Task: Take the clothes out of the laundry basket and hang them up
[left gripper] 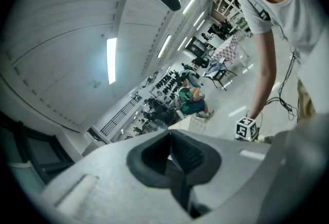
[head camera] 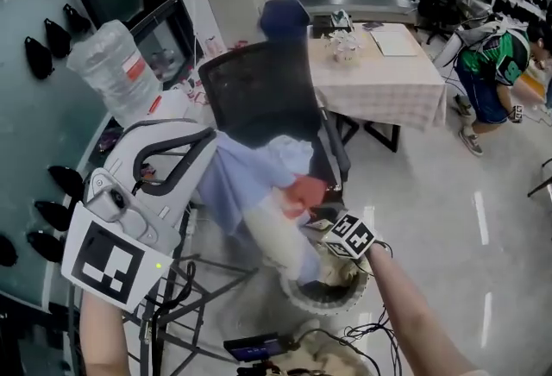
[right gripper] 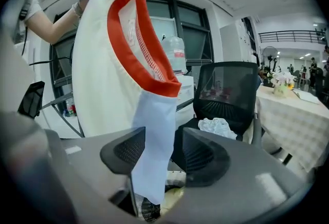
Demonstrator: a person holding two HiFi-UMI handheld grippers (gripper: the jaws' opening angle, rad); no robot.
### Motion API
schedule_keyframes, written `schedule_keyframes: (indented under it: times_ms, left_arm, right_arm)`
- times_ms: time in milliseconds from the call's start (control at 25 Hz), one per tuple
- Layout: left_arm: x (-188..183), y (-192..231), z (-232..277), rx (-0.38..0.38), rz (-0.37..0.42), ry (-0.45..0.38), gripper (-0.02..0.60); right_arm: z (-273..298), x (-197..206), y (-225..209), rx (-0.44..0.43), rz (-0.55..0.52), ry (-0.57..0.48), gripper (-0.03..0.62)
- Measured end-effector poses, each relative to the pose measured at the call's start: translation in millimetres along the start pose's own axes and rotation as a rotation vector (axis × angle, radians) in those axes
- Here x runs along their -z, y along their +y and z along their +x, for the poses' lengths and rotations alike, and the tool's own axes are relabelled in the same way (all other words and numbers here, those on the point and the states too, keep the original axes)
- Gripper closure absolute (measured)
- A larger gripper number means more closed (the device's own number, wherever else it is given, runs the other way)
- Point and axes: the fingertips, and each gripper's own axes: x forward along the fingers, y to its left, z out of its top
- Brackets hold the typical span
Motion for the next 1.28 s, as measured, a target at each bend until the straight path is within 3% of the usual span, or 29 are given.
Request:
schedule_keyframes:
  times_ms: [120, 200, 240, 360, 400, 600, 800, 1000, 1280]
  left_arm:
    - [13, 5, -8, -0.004, 0.002, 0.014, 0.581]
    - [31, 7, -15, -0.016, -0.012, 0.040, 0.581]
    - [44, 7, -20, -0.032, -0.047, 0.067, 0.581]
    - [96, 2, -38, -0.125, -0.295, 0.198, 0.581]
    - [108, 2, -42, -0.145, -0.335, 0.211, 0.581]
    - [150, -5, -57, -0.189, -0.408, 0.223, 0.581]
    - [178, -19, -83, -0.269, -0.499, 0.272, 0.580]
    - [183, -31, -120, -0.386, -0.550, 0.346, 0.581]
    - [146, -53, -181, -0.538, -0.562, 0.443, 0.580]
  right_arm:
    - [18, -7, 4, 0.006, -0.013, -0.015, 0.409]
    - [21, -11, -3, 0.062, -0.022, -0.019, 0.586]
    - [20, -11, -9, 0.087, -0.020, -0.019, 0.586]
    - [6, -11, -29, 0.155, -0.022, -0.012, 0.586]
    - [-1, -12, -37, 0.184, -0.024, -0.008, 0.586]
    - [-49, -25, -80, 0.335, -0.022, 0.013, 0.586]
    - [-89, -67, -107, 0.433, -0.068, -0.045, 0.586]
    - [-112, -120, -110, 0.425, -0.179, -0.100, 0.586]
    - [-136, -189, -81, 0.366, -0.301, -0.222, 0.586]
